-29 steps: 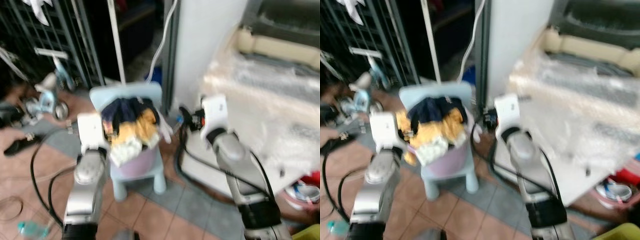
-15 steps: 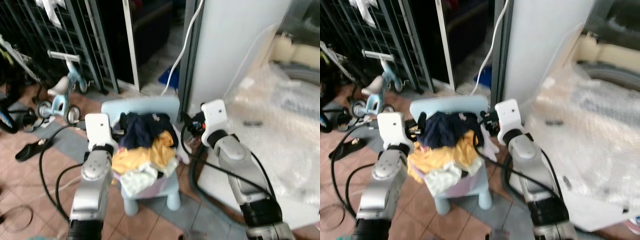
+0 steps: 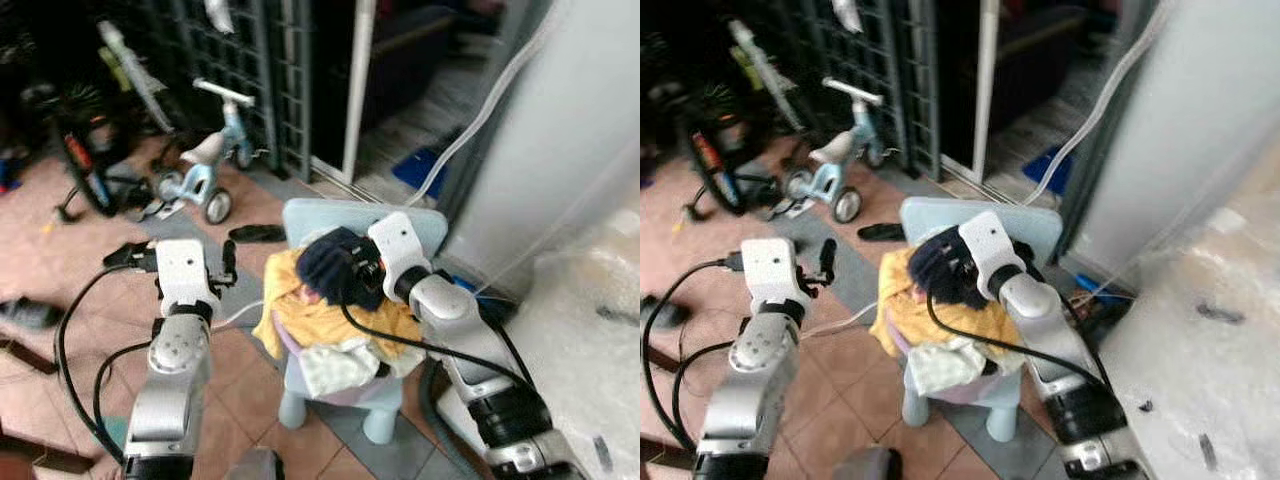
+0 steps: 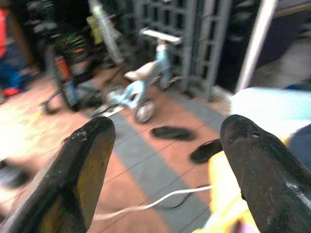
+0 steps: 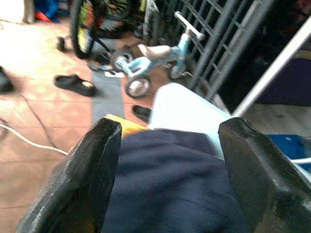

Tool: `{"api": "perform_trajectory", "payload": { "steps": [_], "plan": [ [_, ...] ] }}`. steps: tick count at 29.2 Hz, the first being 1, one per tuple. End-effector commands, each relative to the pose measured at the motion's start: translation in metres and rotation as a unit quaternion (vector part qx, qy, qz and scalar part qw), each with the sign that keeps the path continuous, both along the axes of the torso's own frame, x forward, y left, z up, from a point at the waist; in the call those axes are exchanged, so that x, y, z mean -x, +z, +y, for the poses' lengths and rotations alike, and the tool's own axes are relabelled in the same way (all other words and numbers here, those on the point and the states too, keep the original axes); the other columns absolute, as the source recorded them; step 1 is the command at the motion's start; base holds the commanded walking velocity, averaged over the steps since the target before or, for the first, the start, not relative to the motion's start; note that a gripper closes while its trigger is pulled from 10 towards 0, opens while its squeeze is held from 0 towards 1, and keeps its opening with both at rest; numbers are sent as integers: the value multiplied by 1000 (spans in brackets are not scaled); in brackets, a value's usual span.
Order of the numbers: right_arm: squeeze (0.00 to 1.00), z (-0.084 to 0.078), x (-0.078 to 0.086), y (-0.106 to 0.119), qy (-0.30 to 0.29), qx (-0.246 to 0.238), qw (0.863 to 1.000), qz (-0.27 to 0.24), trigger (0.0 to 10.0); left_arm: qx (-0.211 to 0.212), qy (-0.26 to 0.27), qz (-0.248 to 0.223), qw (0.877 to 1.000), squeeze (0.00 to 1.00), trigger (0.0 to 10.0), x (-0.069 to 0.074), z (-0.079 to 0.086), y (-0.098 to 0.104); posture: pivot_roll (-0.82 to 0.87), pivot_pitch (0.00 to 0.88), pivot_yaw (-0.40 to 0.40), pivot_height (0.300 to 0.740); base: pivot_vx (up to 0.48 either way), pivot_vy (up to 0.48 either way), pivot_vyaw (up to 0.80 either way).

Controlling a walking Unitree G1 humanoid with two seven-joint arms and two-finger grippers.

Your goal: Clothes washing

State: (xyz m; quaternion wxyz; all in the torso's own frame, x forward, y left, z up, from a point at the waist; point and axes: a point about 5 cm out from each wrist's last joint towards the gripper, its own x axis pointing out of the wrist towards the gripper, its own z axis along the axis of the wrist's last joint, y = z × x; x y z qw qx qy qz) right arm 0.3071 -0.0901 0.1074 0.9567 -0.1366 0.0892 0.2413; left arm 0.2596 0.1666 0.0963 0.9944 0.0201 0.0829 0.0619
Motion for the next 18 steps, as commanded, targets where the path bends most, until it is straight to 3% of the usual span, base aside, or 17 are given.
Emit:
{"api": "perform_trajectory", "payload": {
  "steps": [1,11,18],
  "plan": [
    [0,-6,-5,-1,-18,13,1000,6,10000,-1,-10,-13,1000,0,10000,-1,-3,9,35,0,-15,740,0,0,0],
    [0,-18,-27,-12,-53,73,996,28,10000,-2,-40,14,999,0,10000,13,-4,9,59,20,-8,740,0,0,0],
    [0,-8,-34,-12,-55,56,997,23,10000,3,-30,9,1000,0,10000,17,0,11,82,22,-23,740,218,0,0]
  ]
}}
